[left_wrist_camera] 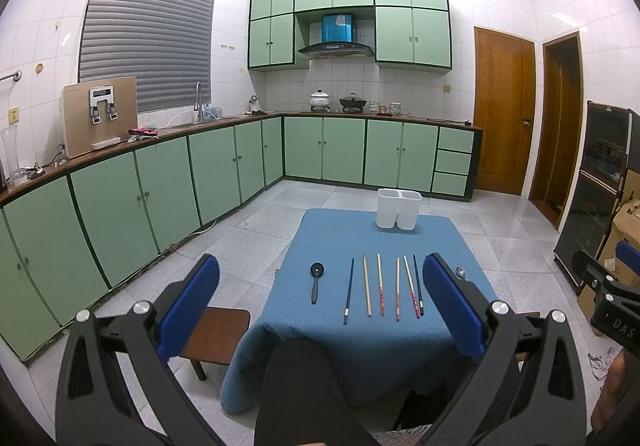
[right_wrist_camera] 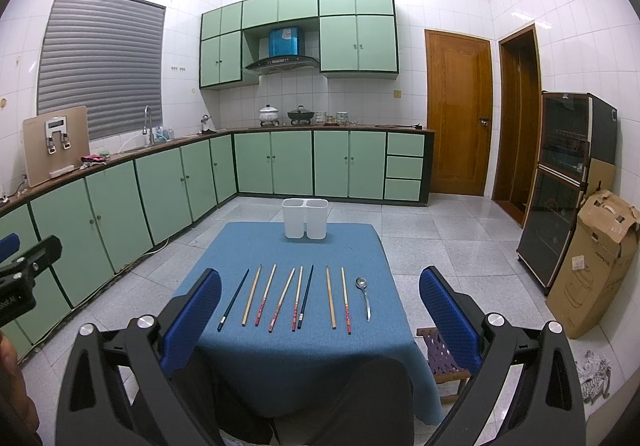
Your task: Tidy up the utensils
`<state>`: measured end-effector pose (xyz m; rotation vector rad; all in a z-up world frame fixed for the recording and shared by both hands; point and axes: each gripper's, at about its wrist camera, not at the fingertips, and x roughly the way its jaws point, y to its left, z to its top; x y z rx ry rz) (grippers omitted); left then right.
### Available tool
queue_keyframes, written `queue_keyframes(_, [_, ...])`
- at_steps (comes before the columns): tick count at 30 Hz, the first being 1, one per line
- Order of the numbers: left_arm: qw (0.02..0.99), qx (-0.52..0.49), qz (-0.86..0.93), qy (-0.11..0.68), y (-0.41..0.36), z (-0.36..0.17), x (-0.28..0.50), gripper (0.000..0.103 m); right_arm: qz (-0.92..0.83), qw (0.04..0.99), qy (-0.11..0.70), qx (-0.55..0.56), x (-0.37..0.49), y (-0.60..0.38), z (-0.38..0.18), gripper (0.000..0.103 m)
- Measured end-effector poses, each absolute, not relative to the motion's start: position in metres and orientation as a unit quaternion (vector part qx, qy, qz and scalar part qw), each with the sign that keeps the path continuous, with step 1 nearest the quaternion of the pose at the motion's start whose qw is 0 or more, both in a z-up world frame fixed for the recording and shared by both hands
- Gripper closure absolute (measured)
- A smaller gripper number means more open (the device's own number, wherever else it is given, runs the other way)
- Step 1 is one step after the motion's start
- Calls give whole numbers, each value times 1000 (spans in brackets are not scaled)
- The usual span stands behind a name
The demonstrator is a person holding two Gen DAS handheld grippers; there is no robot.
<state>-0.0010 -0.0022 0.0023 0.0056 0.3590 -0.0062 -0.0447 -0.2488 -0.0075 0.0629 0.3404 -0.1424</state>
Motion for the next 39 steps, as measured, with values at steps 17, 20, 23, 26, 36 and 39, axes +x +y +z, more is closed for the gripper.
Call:
queue_keyframes(17, [984, 2, -5, 179, 0, 1, -1, 5, -70, 983, 169, 31, -45, -249, -7, 6])
queue_keyframes(20, [984, 2, -6, 180, 0, 1, -2, 5, -70, 983, 169, 32, -45, -250, -8, 6])
queue_keyframes(23, [983, 2, -9, 181, 0, 2, -2, 5, -70, 982, 170, 31, -44, -248, -7, 6])
queue_keyframes(26, [983, 2, -11, 182, 0, 1, -1, 5, -71, 982, 170, 32, -44, -249, -7, 6])
queue_keyframes(36, [971, 7, -40, 236, 5, -30, 46, 5, -80, 982, 174, -8, -21, -255, -30, 6])
queue_keyframes(39, [958, -4, -63, 281, 18, -57, 83, 5, -85, 973, 212, -22, 8, -271, -55, 6])
